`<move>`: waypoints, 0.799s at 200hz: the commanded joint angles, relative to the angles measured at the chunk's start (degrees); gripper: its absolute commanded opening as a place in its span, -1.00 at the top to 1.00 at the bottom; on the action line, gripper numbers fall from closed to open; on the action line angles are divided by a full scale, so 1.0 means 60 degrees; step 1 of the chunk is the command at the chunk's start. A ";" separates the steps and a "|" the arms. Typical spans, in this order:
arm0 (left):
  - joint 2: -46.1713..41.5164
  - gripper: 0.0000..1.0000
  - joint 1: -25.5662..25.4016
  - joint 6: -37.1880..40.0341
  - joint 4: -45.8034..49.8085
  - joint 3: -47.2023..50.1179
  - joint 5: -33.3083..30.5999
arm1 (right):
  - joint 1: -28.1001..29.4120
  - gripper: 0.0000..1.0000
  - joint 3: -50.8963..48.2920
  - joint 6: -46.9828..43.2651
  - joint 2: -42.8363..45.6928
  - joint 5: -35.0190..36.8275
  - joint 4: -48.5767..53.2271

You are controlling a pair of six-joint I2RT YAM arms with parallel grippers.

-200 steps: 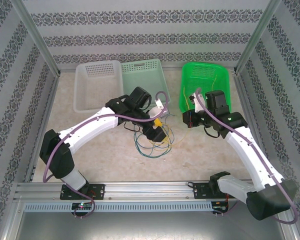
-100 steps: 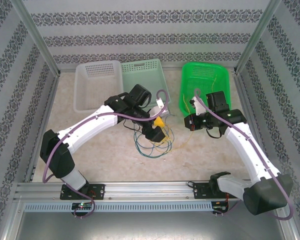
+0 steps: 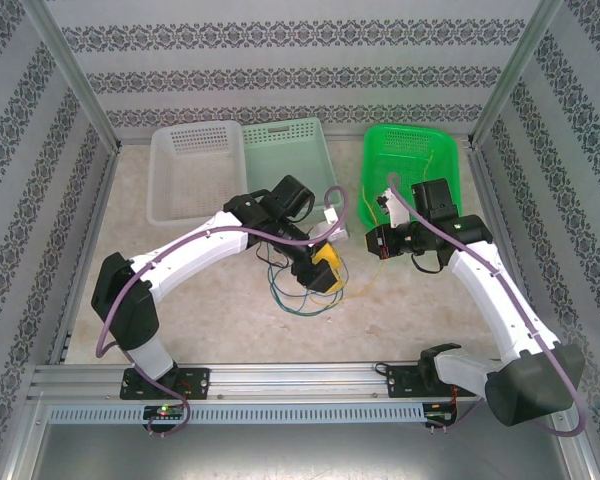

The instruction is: Untangle the cables

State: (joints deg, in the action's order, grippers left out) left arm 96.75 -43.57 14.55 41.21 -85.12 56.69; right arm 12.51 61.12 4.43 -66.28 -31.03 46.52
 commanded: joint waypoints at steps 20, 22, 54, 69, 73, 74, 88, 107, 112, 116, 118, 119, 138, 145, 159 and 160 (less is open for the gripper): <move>0.0149 -0.17 -0.0121 0.0227 0.0411 -0.0247 0.0195 | -0.0074 1.00 0.0229 -0.0173 -0.0010 -0.0278 0.0026; 0.0149 -0.13 -0.0121 0.0227 0.0412 -0.0243 0.0185 | -0.0067 1.00 0.0228 -0.0168 0.0010 -0.0278 0.0032; 0.0150 0.57 -0.0121 -0.0099 0.0055 -0.0180 0.0064 | -0.0101 1.00 0.0215 -0.0130 0.0079 -0.0242 0.0043; 0.0082 0.78 -0.0121 -0.0376 -0.0264 -0.0097 -0.0245 | -0.0123 1.00 0.0154 -0.0080 0.0144 -0.0165 0.0035; 0.0048 0.82 -0.0110 -0.0484 -0.0389 -0.0051 -0.0328 | -0.0131 1.00 0.0130 -0.0054 0.0169 -0.0135 0.0019; 0.0048 0.82 -0.0108 -0.0502 -0.0413 -0.0044 -0.0339 | -0.0134 1.00 0.0120 -0.0044 0.0173 -0.0133 0.0022; -0.0107 0.94 -0.0070 -0.0814 -0.0873 0.0169 -0.0608 | -0.0199 1.00 0.0021 0.0044 0.0271 -0.0083 -0.0046; -0.0313 1.00 0.0121 -0.1638 -0.1583 0.0473 -0.1207 | -0.0299 1.00 -0.0070 0.0165 0.0428 0.0031 -0.0132; -0.0380 1.00 0.0221 -0.1926 -0.1826 0.0589 -0.1396 | -0.0323 1.00 -0.0092 0.0197 0.0465 0.0082 -0.0146; -0.0440 1.00 0.0303 -0.2178 -0.2064 0.0694 -0.1515 | -0.0352 1.00 -0.0108 0.0224 0.0495 0.0125 -0.0158; -0.0489 1.00 0.0348 -0.2304 -0.2188 0.0761 -0.1579 | -0.0370 1.00 -0.0116 0.0243 0.0502 0.0149 -0.0160; -0.0514 1.00 0.0377 -0.2364 -0.2221 0.0787 -0.1610 | -0.0378 1.00 -0.0127 0.0243 0.0516 0.0162 -0.0163; -0.1169 1.00 0.0934 -0.3894 -0.3914 0.1705 -0.2527 | -0.0539 1.00 -0.0223 0.0413 0.0684 0.0522 -0.0270; -0.1509 1.00 0.1128 -0.4461 -0.4628 0.2156 -0.2990 | -0.0608 1.00 -0.0310 0.0545 0.0765 0.0647 -0.0380; -0.2274 1.00 0.1514 -0.5659 -0.6112 0.3149 -0.3891 | -0.0746 1.00 -0.0593 0.1018 0.0985 0.0866 -0.0889; -0.2322 1.00 0.1524 -0.5733 -0.6227 0.3234 -0.3952 | -0.0749 1.00 -0.0615 0.1070 0.1006 0.0865 -0.0930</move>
State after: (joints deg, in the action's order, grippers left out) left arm 90.48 -38.11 -4.84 22.35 -72.40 43.64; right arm 9.30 60.10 6.33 -62.57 -29.06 45.28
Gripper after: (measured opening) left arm 0.064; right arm 0.092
